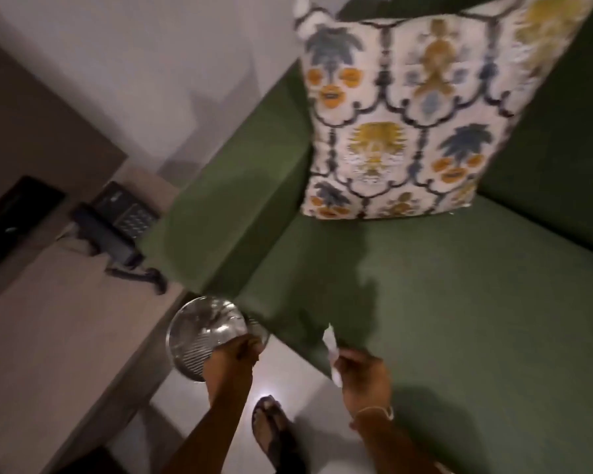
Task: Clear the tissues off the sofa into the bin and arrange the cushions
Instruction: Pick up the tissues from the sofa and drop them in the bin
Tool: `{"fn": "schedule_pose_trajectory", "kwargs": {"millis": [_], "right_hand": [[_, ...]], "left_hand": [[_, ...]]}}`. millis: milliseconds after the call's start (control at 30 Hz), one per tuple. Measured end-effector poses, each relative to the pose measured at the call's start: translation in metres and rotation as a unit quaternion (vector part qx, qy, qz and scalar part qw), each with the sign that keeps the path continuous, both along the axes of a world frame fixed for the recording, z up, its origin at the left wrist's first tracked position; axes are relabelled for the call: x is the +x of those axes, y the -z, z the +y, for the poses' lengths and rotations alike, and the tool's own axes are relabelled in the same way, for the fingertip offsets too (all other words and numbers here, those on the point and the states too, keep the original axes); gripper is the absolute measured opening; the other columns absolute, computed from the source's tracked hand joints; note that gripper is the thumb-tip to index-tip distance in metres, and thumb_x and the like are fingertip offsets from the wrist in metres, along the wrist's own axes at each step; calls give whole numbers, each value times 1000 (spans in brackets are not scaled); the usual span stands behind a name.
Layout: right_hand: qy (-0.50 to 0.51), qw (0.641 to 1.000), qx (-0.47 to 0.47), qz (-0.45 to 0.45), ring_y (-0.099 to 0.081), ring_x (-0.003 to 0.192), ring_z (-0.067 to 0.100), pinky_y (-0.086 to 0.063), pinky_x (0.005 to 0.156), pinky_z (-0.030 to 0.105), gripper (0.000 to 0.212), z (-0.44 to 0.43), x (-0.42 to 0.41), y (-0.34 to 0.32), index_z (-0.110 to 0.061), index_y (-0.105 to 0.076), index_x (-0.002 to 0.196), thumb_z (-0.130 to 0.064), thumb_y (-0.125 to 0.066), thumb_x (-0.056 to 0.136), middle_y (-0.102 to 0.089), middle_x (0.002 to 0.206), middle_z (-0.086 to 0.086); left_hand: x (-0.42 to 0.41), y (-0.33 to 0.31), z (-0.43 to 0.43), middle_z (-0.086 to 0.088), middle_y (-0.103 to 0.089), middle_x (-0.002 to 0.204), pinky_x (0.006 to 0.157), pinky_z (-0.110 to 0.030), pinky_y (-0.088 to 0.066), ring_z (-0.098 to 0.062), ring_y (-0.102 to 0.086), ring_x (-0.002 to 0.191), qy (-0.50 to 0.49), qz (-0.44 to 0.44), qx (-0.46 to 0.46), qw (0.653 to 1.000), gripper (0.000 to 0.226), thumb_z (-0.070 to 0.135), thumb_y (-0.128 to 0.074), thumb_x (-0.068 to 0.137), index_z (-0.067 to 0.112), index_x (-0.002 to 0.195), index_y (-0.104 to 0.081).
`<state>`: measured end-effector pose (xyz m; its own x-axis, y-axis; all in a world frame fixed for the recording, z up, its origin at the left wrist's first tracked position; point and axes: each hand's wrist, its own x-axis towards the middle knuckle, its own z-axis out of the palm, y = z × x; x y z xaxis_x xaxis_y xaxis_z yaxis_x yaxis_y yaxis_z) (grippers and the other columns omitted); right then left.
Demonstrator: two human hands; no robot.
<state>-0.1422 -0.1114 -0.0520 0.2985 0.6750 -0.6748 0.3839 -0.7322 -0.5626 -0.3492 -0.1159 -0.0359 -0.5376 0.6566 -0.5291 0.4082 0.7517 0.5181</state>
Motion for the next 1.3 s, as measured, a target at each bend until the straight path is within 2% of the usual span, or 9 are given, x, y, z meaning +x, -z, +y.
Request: {"fn": "schedule_pose_trajectory", "kwargs": {"millis": [100,167,400,500,600,733,933,1200,1300], "right_hand": [[8,997,-32,68,-71,73,14,-51,67,17,8,-11,-85,4,-26,-80,72,-19,-80,75,-78,72,-5],[14,990,-71,117,-66,59,5,-48,59,9,6,-14,-133,14,-29,-80,73,-24,-81,74,-75,61,-12],[50,989,-121,67,-70,83,35,-59,53,33,10,10,-227,69,-21,-73,70,-28,-81,70,-75,95,11],[-37,991,-130,13,-68,101,40,-59,84,47,39,27,-244,99,-9,-71,104,-38,-71,78,-71,113,18],[-27,987,-157,36,-63,115,33,-51,96,33,49,42,-255,114,-3,-61,123,-42,-50,94,-65,125,19],[-89,962,-223,129,-55,125,35,-50,94,36,43,47,-252,110,-3,-47,136,-17,-51,96,-56,136,23],[-22,958,-188,217,-54,127,38,-48,72,25,39,47,-214,82,1,-51,132,2,-49,93,-53,139,23],[-27,924,-193,329,-45,134,39,-36,111,43,35,79,-103,-2,-5,-53,131,-3,-44,97,-48,144,20],[20,939,-144,311,-66,108,35,-48,98,32,39,106,-44,-43,5,-46,136,0,-43,98,-45,142,32]], "left_hand": [[-65,14,-17,-2,-76,72,74,-35,-55,-29,-69,74,-50,12,-55,997,5,37,-71,78,37,81,-74],[-100,31,-22,-15,-76,90,81,-42,-54,-39,-67,90,-50,41,-86,994,21,36,-70,79,18,90,-75],[-165,83,-13,-7,-77,95,83,-39,-58,-31,-71,86,-82,-17,-125,989,23,35,-68,75,28,95,-77],[-175,103,-11,-8,-77,93,77,-43,-61,-31,-73,80,-114,-48,-120,985,23,36,-71,73,25,92,-77],[-177,112,-11,-7,-73,99,75,-46,-61,-32,-72,82,-122,-67,-129,982,34,44,-72,73,19,96,-74],[-178,104,-14,-15,-70,107,65,-47,-63,-35,-71,80,-106,-69,-157,979,27,31,-60,84,16,105,-67],[-157,69,-19,-18,-68,116,89,-41,-54,-36,-64,103,-8,0,-156,988,34,23,-44,89,18,114,-68],[-71,-20,28,-13,-68,120,92,-40,-50,-34,-63,107,136,58,-107,983,34,25,-46,93,27,121,-65],[-23,-59,60,-14,-70,115,89,-40,-50,-36,-64,104,162,58,-90,981,33,30,-44,93,27,116,-66]]}}
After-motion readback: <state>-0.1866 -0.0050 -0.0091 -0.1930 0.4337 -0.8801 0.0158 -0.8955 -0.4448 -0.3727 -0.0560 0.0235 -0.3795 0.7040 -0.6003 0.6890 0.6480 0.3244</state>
